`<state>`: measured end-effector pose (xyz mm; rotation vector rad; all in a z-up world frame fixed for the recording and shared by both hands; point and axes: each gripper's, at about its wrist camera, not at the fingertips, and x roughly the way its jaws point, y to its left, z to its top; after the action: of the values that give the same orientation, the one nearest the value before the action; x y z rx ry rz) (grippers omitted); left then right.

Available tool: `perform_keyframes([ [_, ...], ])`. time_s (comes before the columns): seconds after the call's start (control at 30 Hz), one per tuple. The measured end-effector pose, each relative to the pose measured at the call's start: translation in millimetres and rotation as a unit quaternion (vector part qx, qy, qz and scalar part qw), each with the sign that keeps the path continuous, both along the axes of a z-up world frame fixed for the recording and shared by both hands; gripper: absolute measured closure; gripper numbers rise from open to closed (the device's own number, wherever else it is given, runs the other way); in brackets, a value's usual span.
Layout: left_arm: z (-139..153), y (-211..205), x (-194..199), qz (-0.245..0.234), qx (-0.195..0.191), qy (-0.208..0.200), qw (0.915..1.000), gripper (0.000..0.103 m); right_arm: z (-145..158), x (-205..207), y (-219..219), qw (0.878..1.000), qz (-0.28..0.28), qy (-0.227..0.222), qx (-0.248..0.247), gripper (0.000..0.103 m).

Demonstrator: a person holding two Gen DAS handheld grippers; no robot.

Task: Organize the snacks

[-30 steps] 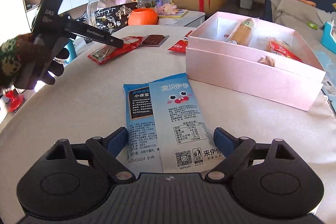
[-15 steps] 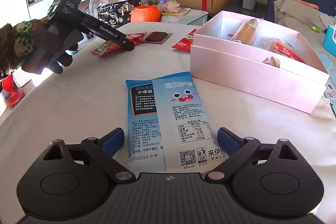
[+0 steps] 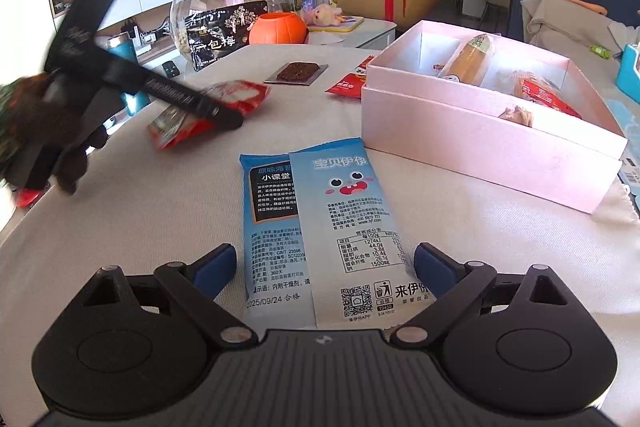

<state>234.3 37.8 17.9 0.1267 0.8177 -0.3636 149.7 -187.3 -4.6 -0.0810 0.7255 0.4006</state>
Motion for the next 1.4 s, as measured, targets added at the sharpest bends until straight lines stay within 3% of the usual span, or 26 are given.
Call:
perform_keyframes([
  [0.2, -1.8, -4.5, -26.1, 0.008, -0.012, -0.011, 0.9998, 0.019, -1.8, 2.3, 8.2, 1.000, 0.009, 0.007, -0.017, 0.000],
  [0.4, 0.0, 4.5, 0.4, 0.014, -0.061, 0.005, 0.9980, 0.014, -1.8, 3.4, 8.7, 1.000, 0.009, 0.008, -0.019, 0.000],
  [0.5, 0.1, 0.0, 14.1, -0.001, -0.058, 0.017, 0.9982, 0.007, -2.1, 3.3, 8.7, 1.000, 0.010, 0.007, -0.020, 0.000],
  [0.73, 1.9, -6.3, 36.2, -0.022, -0.053, 0.041, 0.9975, 0.007, -2.5, 2.6, 8.5, 1.000, 0.012, 0.008, -0.019, 0.000],
  [0.83, 4.5, -2.5, 29.7, -0.003, -0.049, 0.034, 0.9982, 0.023, -2.5, 2.1, 7.9, 1.000, 0.018, 0.010, -0.020, 0.000],
  [0.97, 6.9, 14.2, 11.1, 0.014, -0.095, 0.043, 0.9944, 0.042, -1.9, 2.5, 7.4, 0.999, 0.027, 0.012, -0.023, 0.000],
  [1.13, 6.6, 16.6, -24.1, 0.024, -0.077, 0.003, 0.9967, 0.044, 0.2, 1.6, 5.0, 0.999, 0.030, 0.016, -0.019, 0.001],
  [1.23, 8.5, 22.1, -41.0, 0.047, -0.058, -0.031, 0.9967, 0.044, 10.4, 2.7, 8.2, 0.999, 0.023, 0.024, -0.038, 0.010],
  [1.3, 8.0, 27.6, -47.0, 0.068, -0.045, -0.060, 0.9949, 0.044, 29.9, 2.9, 14.9, 0.998, 0.029, 0.006, -0.046, 0.013],
  [1.4, -1.5, 41.8, -45.0, 0.093, -0.085, -0.061, 0.9902, 0.043, 72.0, 13.8, 30.3, 0.998, 0.047, -0.029, -0.028, 0.013],
])
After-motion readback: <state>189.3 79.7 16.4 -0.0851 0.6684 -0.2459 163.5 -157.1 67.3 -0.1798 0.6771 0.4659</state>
